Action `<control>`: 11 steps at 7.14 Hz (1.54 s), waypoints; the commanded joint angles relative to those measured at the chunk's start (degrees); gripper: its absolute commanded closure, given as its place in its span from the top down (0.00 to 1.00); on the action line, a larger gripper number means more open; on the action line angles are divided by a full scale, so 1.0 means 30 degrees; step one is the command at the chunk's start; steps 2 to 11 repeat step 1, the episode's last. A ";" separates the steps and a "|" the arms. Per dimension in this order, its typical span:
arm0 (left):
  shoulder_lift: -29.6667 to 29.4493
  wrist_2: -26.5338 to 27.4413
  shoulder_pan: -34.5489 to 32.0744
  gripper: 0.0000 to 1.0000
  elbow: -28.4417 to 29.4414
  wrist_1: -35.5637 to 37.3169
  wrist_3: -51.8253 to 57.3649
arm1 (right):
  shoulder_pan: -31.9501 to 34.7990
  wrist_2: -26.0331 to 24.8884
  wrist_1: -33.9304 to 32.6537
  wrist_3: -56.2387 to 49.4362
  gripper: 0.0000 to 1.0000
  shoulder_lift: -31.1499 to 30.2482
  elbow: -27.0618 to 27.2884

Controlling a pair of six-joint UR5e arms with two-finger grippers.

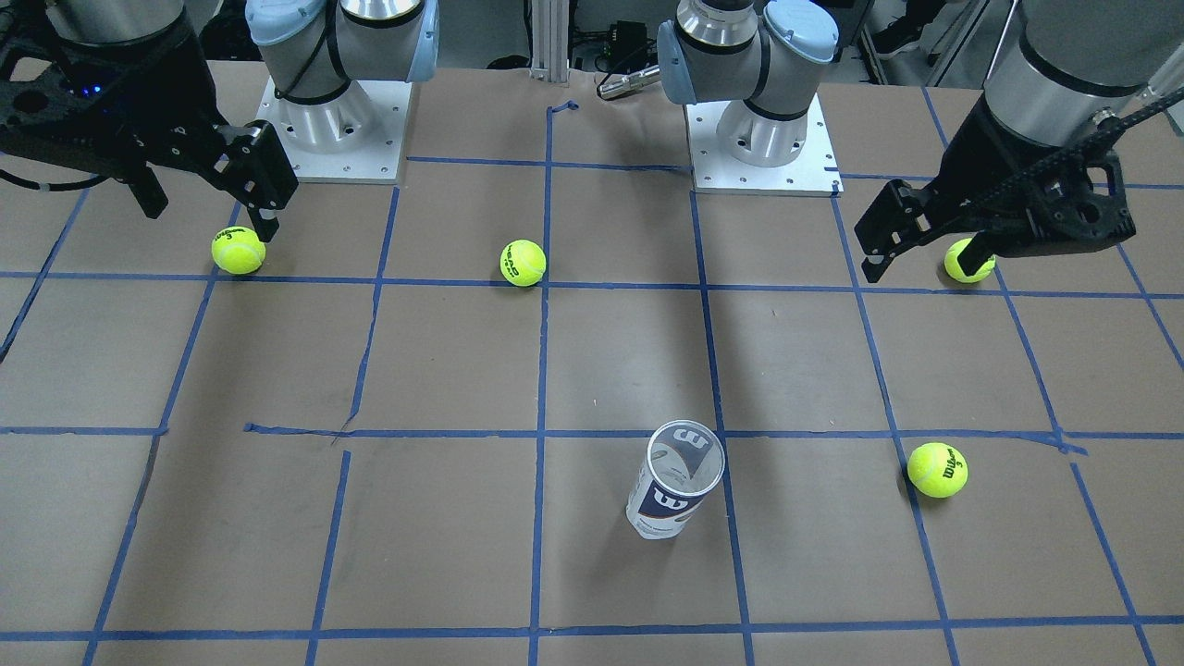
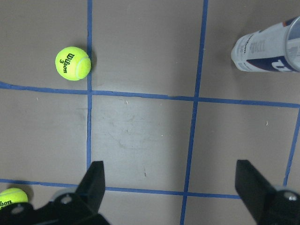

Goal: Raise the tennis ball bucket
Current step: 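Open the left gripper and withdraw it away from the can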

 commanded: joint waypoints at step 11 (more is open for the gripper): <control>0.0224 -0.0008 0.0149 1.00 -0.0326 -0.0008 -0.0007 | 0.0005 -0.0051 -0.0008 0.0038 1.00 0.0000 -0.0005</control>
